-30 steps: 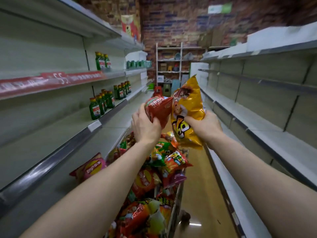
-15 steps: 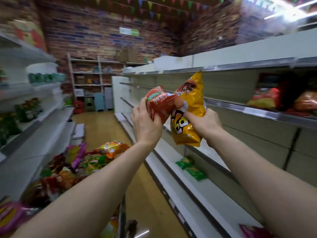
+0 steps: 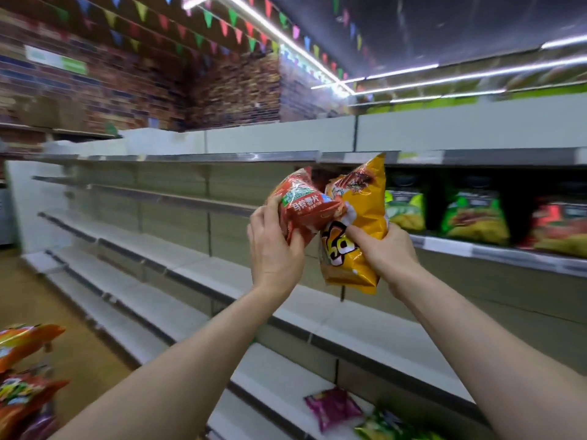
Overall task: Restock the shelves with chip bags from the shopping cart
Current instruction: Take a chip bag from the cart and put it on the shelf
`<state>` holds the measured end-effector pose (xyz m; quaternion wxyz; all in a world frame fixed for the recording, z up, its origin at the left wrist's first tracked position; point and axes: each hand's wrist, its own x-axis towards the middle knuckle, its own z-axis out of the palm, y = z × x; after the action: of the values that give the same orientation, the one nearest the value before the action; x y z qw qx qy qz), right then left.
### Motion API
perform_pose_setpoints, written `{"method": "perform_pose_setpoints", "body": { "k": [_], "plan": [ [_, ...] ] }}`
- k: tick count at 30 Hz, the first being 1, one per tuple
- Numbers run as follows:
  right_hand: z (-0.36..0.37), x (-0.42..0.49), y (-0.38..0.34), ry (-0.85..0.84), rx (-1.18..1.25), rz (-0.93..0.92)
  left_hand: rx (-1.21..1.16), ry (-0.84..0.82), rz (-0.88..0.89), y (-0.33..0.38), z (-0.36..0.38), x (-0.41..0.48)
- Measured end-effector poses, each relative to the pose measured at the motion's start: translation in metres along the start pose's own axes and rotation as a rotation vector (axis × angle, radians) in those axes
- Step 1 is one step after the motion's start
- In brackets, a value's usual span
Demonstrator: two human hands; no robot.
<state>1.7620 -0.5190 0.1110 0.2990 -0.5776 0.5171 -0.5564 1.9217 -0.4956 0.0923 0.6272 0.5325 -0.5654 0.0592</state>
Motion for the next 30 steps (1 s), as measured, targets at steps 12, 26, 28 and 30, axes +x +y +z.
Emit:
{"method": "perform_pose_setpoints", "body": {
  "k": [12,26,28,30],
  "plan": [
    [-0.252,-0.009,0.039,0.32,-0.102,0.059,-0.218,-0.178,0.249,0.17,0.16,-0.075],
    [-0.507,-0.06,0.079,0.571,-0.186,0.196,-0.416,-0.35,0.362,0.369,0.296,-0.191],
    [-0.535,-0.068,0.084,0.595,-0.162,0.208,-0.437,-0.379,0.383,0.391,0.313,-0.203],
    [-0.561,-0.073,0.091,0.621,-0.134,0.228,-0.444,-0.414,0.404,0.413,0.33,-0.214]
  ]
}}
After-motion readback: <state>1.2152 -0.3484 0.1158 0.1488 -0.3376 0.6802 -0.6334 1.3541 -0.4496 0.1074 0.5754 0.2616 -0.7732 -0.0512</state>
